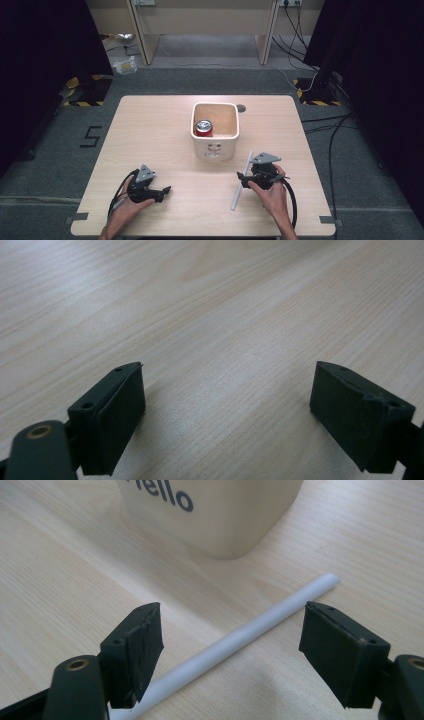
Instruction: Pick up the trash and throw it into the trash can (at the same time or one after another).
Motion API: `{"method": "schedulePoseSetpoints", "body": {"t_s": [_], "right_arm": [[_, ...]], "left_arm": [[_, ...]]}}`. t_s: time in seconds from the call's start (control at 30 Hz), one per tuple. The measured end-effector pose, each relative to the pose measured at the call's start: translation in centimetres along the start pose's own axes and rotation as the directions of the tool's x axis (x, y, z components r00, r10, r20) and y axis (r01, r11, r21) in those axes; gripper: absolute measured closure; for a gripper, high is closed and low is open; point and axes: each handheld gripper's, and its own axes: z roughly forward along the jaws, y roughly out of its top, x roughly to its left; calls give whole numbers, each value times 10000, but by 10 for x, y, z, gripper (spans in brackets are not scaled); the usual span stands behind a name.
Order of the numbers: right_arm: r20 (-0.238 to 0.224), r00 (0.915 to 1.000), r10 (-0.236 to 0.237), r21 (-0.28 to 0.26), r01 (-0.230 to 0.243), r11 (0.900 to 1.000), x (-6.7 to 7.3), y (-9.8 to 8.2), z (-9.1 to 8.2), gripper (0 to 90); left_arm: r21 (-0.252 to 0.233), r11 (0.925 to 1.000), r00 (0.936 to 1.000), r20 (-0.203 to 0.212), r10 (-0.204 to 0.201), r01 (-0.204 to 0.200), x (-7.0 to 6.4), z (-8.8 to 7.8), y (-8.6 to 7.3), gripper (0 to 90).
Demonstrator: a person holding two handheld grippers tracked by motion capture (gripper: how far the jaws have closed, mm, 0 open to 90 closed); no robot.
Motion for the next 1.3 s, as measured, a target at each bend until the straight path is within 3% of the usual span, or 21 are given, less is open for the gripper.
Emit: {"method": "schedulePoseSetpoints", "body": {"t_s": [0.43,0.7,0.97,1.17,1.3], "right_arm": [[-78,9999,-96,570,100,9983,2,-10,14,285],[27,9999,152,966,-154,9952,-8,-19,20,330],[-17,9999,147,953,-145,9953,-16,-20,16,437],[-94,9999,142,909,-133,9958,-22,-22,13,570],[136,9998,147,916,-159,9957,-26,-23,11,617]], "left_arm": [[-3,10000,10000,1,-2,2,0,0,0,137],[-2,10000,10000,2,-2,2,0,0,0,137],[-1,10000,10000,1,-2,2,0,0,0,137],[-1,10000,10000,2,-2,2,0,0,0,137],[0,10000,10000,2,-2,2,0,0,0,137]]}}
